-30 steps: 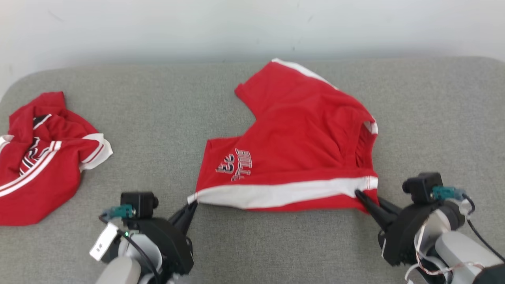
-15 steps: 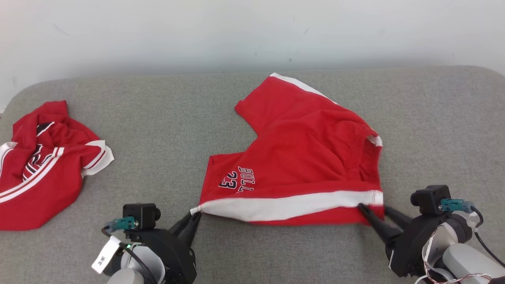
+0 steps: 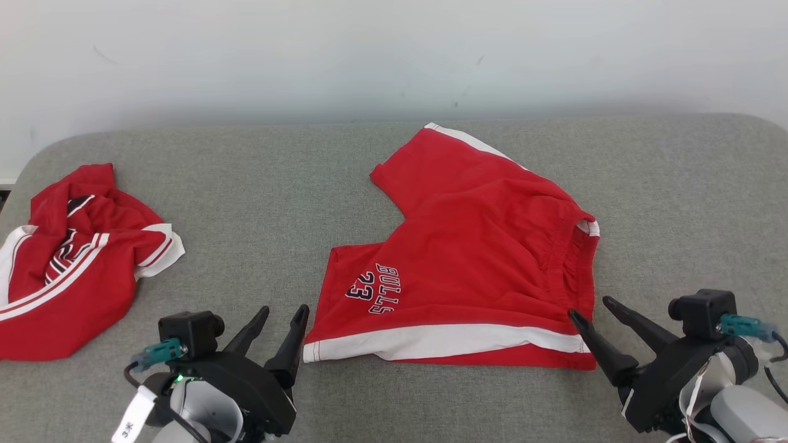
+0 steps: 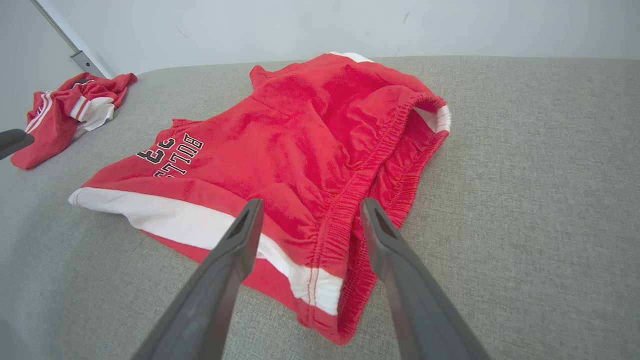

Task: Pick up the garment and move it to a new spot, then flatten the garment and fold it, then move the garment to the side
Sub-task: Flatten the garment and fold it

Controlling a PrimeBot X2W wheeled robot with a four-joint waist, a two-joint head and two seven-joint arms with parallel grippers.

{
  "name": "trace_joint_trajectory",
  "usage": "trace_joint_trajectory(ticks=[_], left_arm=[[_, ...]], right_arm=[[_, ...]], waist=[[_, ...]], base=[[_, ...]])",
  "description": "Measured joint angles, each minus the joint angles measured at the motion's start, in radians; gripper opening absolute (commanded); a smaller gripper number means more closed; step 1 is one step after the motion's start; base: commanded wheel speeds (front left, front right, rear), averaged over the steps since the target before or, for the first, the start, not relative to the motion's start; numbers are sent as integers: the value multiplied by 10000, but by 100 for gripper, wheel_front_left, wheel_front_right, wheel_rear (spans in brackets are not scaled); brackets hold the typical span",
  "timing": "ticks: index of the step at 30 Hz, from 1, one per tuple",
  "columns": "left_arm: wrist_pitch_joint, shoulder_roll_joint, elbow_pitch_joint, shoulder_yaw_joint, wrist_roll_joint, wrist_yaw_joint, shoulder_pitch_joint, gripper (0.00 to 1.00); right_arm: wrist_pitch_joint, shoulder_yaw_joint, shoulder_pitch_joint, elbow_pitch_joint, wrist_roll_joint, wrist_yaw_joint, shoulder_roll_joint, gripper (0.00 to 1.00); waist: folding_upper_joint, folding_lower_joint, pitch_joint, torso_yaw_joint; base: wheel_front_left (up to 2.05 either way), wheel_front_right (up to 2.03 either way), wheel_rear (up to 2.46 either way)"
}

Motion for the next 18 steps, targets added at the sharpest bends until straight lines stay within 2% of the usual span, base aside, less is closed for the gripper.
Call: trace_joint_trajectory(ticks=[9,15,18], left_arm=[[136,65,-447,-439,255,314,560,100],[314,219,-430,-851,1083,679,599,100],[493,205,-309,-1018,1388,757,584,100]], right_arm=[[245,278,473,-370,-566,-957,-176,100],[439,313,495,-552,-761,-1521,-203,100],[610,362,475,-744,-825,-1659,-201,100]], waist=[[0,0,-10,-17],[0,0,70,-23],[0,0,163,-35]], base=[[0,0,0],[0,0,0],[0,0,0]])
